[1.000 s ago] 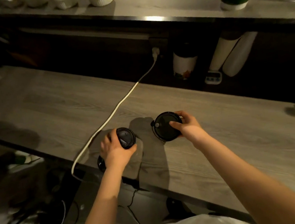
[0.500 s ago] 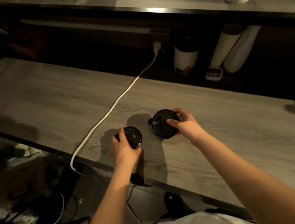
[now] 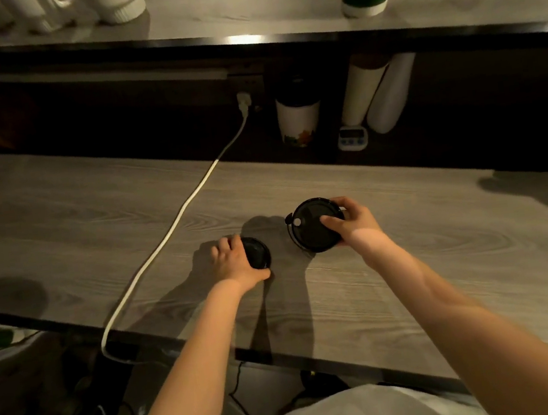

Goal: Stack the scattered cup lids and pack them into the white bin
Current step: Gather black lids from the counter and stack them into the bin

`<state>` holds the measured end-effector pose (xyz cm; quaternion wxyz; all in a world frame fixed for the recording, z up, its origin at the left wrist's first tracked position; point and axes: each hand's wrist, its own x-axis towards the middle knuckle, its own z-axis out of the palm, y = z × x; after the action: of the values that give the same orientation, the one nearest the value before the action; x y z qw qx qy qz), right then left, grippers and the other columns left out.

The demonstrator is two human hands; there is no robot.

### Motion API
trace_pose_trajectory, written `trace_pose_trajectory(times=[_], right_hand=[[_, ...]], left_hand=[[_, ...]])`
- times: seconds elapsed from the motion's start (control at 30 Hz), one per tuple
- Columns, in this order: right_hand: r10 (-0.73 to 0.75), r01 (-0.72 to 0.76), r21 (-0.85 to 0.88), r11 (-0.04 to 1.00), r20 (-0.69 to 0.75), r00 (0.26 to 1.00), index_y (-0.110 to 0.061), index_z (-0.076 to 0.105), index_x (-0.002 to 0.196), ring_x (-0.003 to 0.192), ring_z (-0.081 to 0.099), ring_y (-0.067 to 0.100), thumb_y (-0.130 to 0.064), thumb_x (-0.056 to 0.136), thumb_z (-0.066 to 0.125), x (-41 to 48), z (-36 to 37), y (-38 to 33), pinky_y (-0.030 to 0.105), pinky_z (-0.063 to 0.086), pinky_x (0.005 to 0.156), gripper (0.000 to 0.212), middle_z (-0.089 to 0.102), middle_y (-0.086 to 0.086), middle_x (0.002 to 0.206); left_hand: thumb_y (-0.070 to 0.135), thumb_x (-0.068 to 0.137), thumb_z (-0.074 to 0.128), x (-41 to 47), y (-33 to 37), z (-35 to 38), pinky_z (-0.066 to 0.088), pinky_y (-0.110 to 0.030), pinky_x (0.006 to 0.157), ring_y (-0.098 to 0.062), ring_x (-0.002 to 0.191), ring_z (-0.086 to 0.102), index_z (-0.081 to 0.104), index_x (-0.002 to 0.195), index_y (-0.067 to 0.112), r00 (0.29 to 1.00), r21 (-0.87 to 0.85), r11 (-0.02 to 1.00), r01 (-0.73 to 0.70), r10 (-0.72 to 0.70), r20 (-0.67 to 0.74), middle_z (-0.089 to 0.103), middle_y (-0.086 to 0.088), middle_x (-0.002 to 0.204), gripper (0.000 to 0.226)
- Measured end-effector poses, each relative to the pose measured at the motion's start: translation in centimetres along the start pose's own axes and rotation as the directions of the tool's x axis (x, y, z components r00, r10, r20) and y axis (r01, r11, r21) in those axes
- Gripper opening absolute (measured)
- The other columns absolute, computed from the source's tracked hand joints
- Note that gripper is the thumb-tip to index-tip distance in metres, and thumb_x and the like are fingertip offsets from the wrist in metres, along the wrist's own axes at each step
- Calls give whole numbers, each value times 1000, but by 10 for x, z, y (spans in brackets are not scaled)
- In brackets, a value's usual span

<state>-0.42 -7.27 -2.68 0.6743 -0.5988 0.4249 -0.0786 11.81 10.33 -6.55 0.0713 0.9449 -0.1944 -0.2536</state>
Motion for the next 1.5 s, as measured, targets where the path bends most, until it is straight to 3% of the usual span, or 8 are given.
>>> trace_pose_trajectory(times=[0.13,0.43,0.63,0.83,1.03,1.13,1.3,1.5], right_hand=[[-4,4,8,1000,16,1000,-17,53,114,99,62,27,-8,89,62,-3,2,4,33,57,72,28,59,7,118],[-115,124,118,985,-80,990,-14,52,118,88,63,16,-8,89,61,-11,-43,-30,25,58,62,30,60,5,111],[-217,262,159,952,-253,943,-15,49,125,91,64,9,-9,91,59,-33,-128,-52,23,57,65,36,64,0,106],[-259,357,169,919,-423,868,-19,50,116,98,65,15,-10,91,59,-71,-239,-51,32,56,77,28,66,0,107],[-266,421,174,890,-551,791,-27,56,110,93,67,15,-9,90,60,-115,-365,-35,27,53,68,27,68,-3,101],[-266,446,178,877,-593,760,-32,58,104,95,66,16,-5,90,59,-133,-424,-26,32,55,76,30,68,-2,100],[-273,460,146,876,-636,722,-20,54,115,92,66,11,-4,91,56,-158,-510,-7,29,56,77,29,67,-1,100],[-285,432,82,898,-638,715,-30,54,105,89,66,9,-7,91,57,-180,-587,17,22,51,73,27,68,-2,99]], left_hand=[[46,66,78,-1,6,-6,33,-39,105,-33,132,27,30,137,12,1000,-6,1000,-8,8,-28,26,-14,142,92],[31,67,83,-8,54,-45,38,-40,103,-28,130,34,29,135,16,992,-482,870,-103,53,-117,30,-7,140,88],[42,67,80,-33,150,-61,32,-36,107,-26,131,30,26,141,16,909,-324,862,-390,305,-284,23,-6,141,95],[40,69,80,-68,260,-44,27,-35,110,-25,134,27,22,146,16,798,-242,767,-594,524,-297,21,-7,145,99],[41,71,78,-120,375,-4,26,-37,111,-25,138,24,17,148,21,736,-229,700,-677,635,-235,20,-5,150,100],[40,70,79,-147,428,19,28,-36,111,-23,138,26,18,147,20,685,-217,650,-729,701,-202,22,-4,150,101],[39,68,81,-185,501,58,31,-36,109,-23,134,31,24,142,17,631,-200,600,-774,755,-179,28,-5,146,96],[36,68,81,-223,557,98,25,-24,107,-19,131,32,28,141,13,580,-216,542,-812,791,-195,24,-4,142,93]])
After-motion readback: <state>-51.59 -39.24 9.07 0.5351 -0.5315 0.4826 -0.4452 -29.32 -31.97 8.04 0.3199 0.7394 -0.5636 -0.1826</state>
